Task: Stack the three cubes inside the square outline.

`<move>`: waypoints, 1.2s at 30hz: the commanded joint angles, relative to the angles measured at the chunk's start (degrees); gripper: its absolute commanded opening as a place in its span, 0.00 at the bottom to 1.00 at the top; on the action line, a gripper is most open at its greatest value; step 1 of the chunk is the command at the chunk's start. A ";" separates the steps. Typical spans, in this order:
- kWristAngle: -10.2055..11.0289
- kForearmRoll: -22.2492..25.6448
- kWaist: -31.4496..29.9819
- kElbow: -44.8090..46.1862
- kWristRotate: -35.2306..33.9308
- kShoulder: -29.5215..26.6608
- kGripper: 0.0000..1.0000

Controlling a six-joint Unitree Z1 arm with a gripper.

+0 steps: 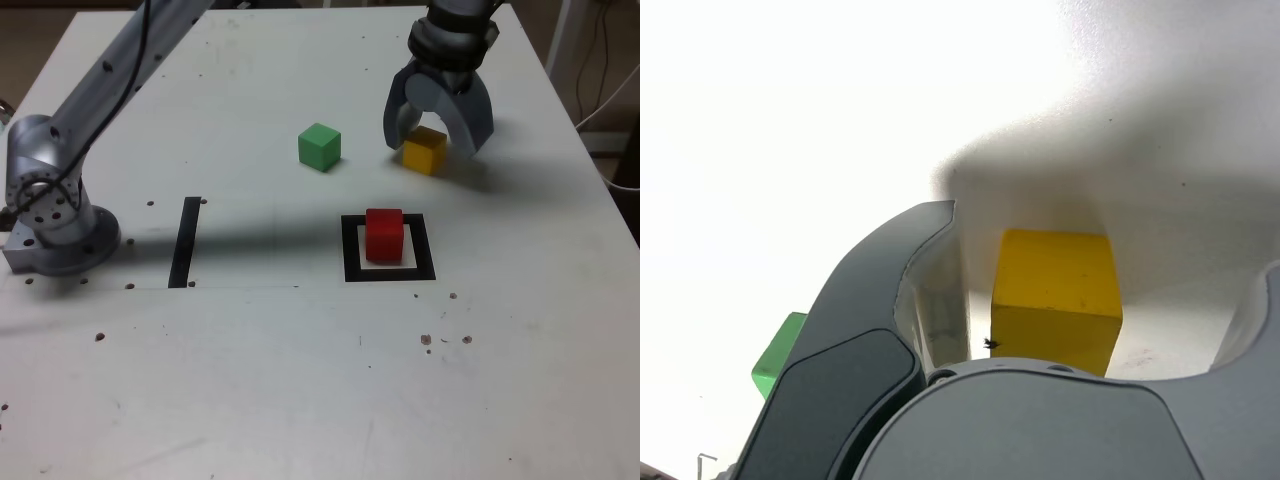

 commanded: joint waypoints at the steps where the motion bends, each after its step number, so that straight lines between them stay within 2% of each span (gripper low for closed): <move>1: 0.35 -0.06 -0.40 -0.08 -0.60 0.23 0.90; 3: 0.61 0.07 -0.56 -0.09 -1.15 0.35 0.86; 5: 1.02 0.25 -0.73 -0.08 -2.07 0.44 0.76; 9: 1.74 0.11 -0.98 -0.09 -3.29 0.32 0.50; 12: 2.03 -0.02 -1.12 -0.12 -3.44 0.21 0.38; 36: 1.96 0.64 -1.18 -0.40 -3.60 0.20 0.38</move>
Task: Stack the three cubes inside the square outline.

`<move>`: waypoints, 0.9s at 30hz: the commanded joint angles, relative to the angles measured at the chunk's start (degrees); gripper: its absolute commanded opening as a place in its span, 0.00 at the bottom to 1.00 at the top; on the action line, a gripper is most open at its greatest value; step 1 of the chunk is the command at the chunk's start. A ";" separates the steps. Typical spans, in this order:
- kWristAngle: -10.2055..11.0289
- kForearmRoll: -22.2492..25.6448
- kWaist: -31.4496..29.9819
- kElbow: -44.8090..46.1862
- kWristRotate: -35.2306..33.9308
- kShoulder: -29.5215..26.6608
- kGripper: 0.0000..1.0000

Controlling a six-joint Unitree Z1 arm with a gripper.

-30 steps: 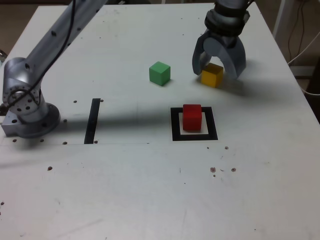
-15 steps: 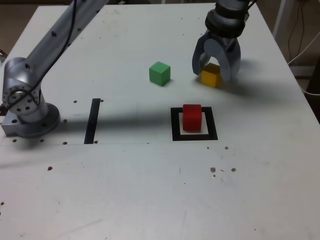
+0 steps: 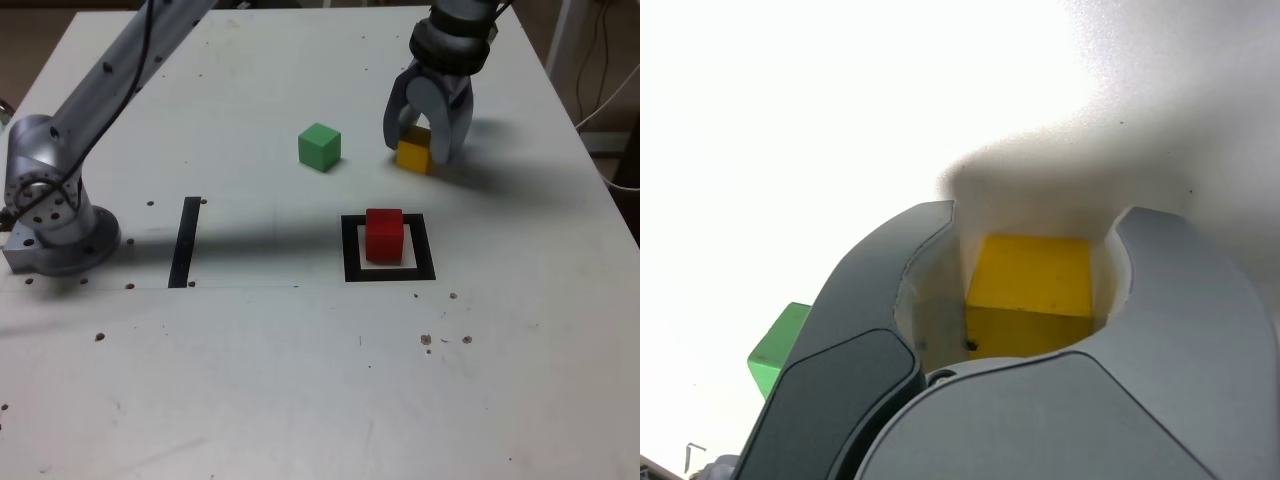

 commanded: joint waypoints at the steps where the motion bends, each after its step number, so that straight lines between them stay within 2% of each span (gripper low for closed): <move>1: -0.02 0.28 -0.08 -0.37 -0.23 -0.02 0.38; 10: 0.01 2.73 -0.33 -0.55 -3.62 -2.53 0.38; 18: -2.47 6.15 -2.36 1.66 -11.74 -7.77 0.38; 27: -4.90 6.82 -6.46 7.91 -22.96 -14.24 0.38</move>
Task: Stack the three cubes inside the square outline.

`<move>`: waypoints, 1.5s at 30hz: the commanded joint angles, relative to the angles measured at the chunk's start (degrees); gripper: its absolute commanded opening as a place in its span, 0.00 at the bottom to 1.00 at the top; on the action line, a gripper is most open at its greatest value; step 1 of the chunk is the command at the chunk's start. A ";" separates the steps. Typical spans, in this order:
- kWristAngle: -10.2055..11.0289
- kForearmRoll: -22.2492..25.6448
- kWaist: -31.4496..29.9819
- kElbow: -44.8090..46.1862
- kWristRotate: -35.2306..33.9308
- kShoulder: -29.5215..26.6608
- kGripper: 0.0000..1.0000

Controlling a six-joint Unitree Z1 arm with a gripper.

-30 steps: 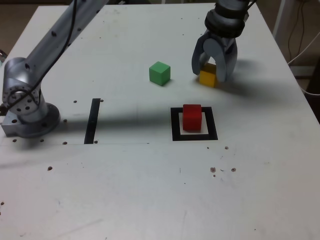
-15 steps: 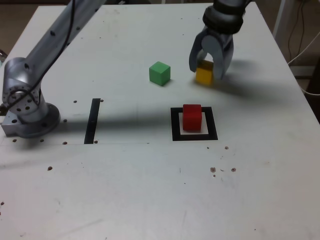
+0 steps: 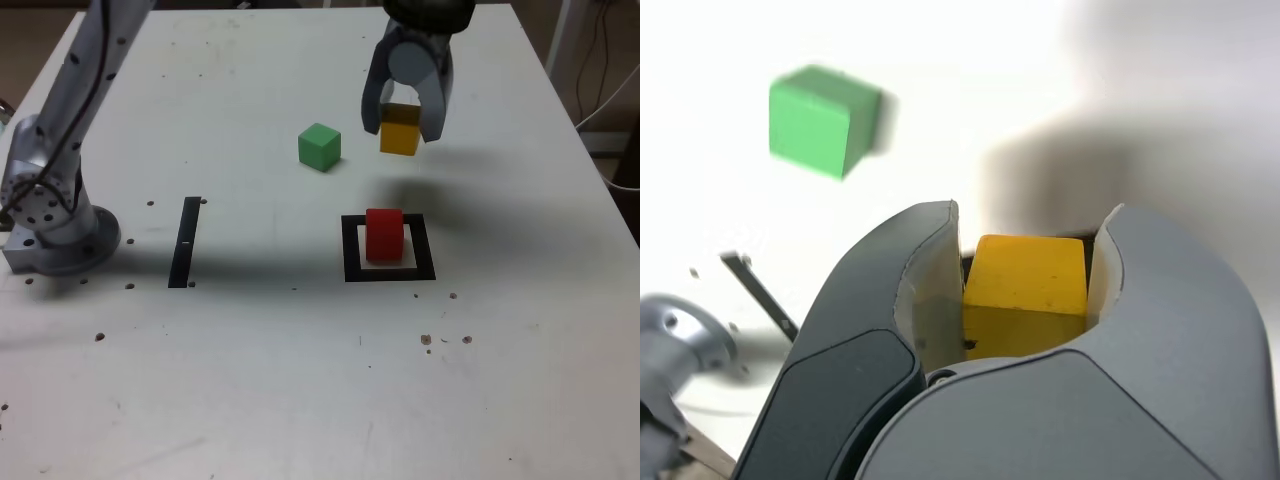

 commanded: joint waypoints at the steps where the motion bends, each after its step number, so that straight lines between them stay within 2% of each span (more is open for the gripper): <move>1: -0.71 0.45 -0.78 1.51 -2.19 -1.45 0.38; 14: -4.17 -0.89 -6.19 7.75 -12.47 -4.68 0.38; 22: -6.61 -3.07 -7.95 9.33 -14.90 -4.19 0.38; 45: -7.85 -9.66 -8.11 15.82 -15.32 -3.59 0.38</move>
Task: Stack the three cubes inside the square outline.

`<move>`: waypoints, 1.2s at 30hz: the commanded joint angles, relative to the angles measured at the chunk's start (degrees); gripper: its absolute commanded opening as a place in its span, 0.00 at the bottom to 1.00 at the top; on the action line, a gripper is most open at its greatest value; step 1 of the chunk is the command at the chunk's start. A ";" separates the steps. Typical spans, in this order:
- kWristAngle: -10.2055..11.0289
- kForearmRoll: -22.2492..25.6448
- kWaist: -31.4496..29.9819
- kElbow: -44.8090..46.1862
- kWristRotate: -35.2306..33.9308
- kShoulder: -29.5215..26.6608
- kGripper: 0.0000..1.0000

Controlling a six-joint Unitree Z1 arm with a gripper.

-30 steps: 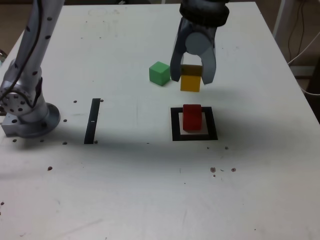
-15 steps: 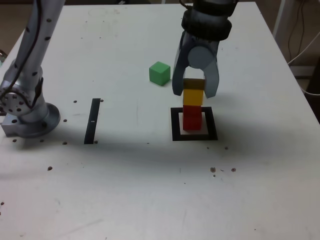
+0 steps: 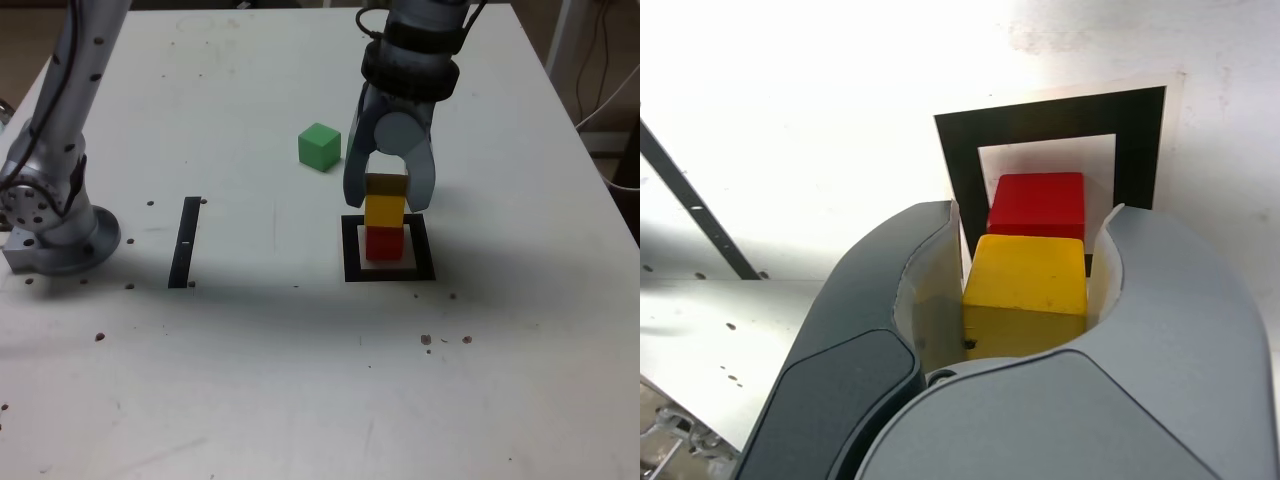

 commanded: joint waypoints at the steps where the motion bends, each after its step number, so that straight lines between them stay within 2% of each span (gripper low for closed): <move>1: -0.17 -0.48 -0.05 0.27 -0.09 0.28 0.38; 4: -0.17 -1.05 -0.05 0.56 -0.09 0.35 0.38; 6: -0.20 -1.31 -0.05 0.86 -0.08 0.39 0.44; 11: -0.31 -1.56 -0.05 1.62 0.04 0.41 0.77; 14: -0.39 -1.66 -0.05 1.91 0.09 0.37 0.87; 24: -0.06 -1.59 -0.05 2.24 0.09 -1.05 0.98; 36: 2.91 2.04 2.01 3.16 0.06 -6.90 0.99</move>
